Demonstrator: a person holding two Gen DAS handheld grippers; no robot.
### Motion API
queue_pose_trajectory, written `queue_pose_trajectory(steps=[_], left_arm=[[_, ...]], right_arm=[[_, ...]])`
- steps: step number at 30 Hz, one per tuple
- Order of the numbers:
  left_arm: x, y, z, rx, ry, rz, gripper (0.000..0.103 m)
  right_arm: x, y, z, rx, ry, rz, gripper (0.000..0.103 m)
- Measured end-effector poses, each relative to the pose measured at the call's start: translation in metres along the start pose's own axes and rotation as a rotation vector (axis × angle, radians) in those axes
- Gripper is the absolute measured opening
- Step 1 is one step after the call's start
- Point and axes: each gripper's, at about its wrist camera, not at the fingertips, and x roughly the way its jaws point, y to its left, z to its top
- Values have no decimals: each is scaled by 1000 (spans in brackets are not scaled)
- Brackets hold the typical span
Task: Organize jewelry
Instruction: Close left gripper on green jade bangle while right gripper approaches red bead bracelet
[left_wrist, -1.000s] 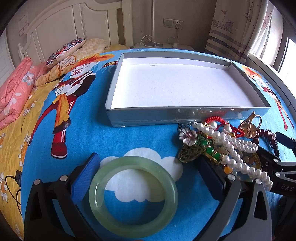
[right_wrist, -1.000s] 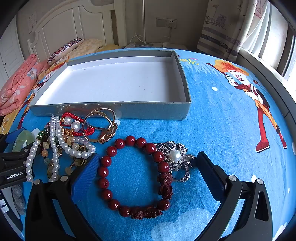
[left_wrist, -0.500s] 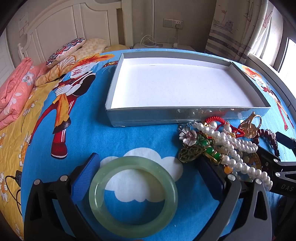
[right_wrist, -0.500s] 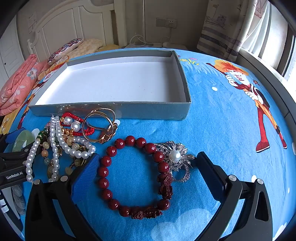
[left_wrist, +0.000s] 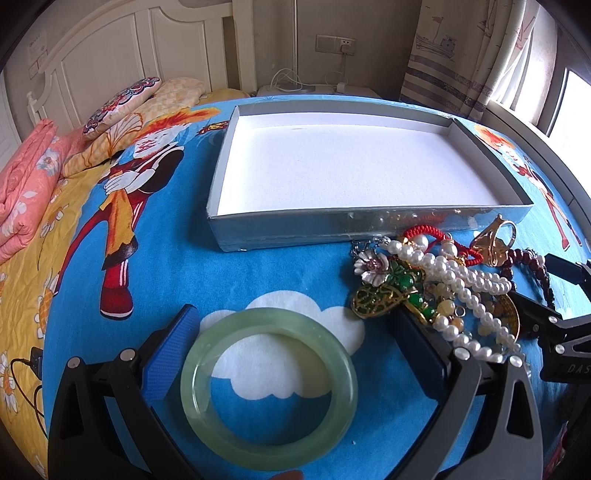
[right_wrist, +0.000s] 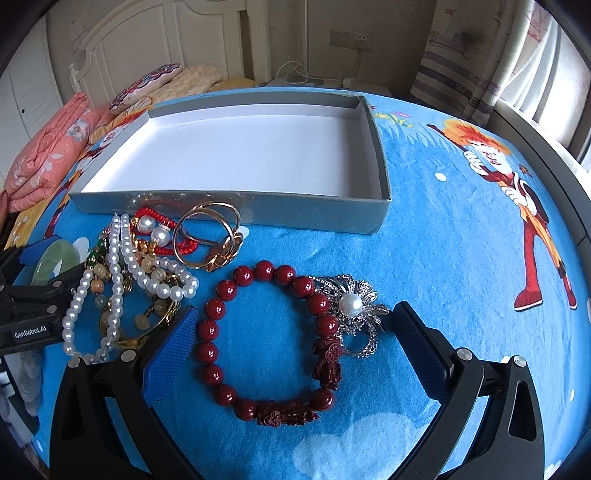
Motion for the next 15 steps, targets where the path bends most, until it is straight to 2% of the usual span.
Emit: queue_pose_trajectory(steps=[4, 9, 13, 15], left_arm=[[-15, 13, -5, -52, -66, -102, 101], [-48, 24, -10, -76, -189, -60, 101], [-73, 34, -28, -68, -239, -22, 101], [-82, 38, -39, -52, -244, -19, 101]], right_arm=[[-6, -11, -4, 32, -14, 87, 99], [-16, -18, -11, 61, -42, 155, 99], [-49, -12, -23, 16, -210, 155, 99], [-60, -4, -30, -32, -262, 165, 99]])
